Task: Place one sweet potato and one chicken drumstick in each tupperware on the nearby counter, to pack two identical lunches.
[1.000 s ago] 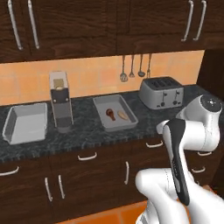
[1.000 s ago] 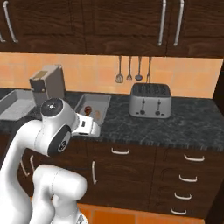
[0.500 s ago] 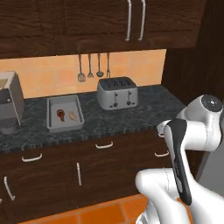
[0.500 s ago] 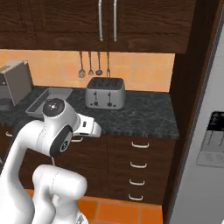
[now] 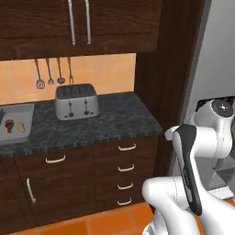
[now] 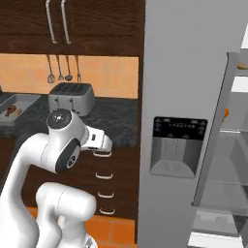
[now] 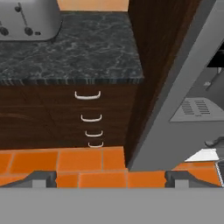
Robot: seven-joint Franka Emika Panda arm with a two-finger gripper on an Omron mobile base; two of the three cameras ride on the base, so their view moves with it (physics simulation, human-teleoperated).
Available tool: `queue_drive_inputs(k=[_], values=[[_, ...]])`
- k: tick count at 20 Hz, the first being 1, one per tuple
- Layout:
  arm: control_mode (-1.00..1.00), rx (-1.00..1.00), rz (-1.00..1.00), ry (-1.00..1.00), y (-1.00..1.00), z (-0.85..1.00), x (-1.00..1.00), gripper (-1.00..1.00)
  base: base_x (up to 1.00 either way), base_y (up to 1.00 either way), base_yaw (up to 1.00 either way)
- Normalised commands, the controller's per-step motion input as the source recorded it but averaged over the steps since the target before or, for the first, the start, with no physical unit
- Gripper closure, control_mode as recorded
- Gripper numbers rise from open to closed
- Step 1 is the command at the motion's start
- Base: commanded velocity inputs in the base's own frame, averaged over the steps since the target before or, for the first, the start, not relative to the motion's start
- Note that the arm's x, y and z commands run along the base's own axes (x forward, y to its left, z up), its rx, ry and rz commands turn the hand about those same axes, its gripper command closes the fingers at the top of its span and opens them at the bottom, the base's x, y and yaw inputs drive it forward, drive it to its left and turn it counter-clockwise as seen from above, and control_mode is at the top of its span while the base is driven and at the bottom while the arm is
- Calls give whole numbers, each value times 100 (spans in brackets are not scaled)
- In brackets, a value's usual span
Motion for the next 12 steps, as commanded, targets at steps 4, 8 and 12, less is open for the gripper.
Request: queue_drive_inputs(k=[4, 8, 12], values=[[100, 0, 0, 0, 0, 0, 0, -100, 19, -100, 5], [100, 0, 0, 0, 0, 0, 0, -100, 23, -100, 4], [100, 0, 0, 0, 0, 0, 0, -100, 31, -99, 4]])
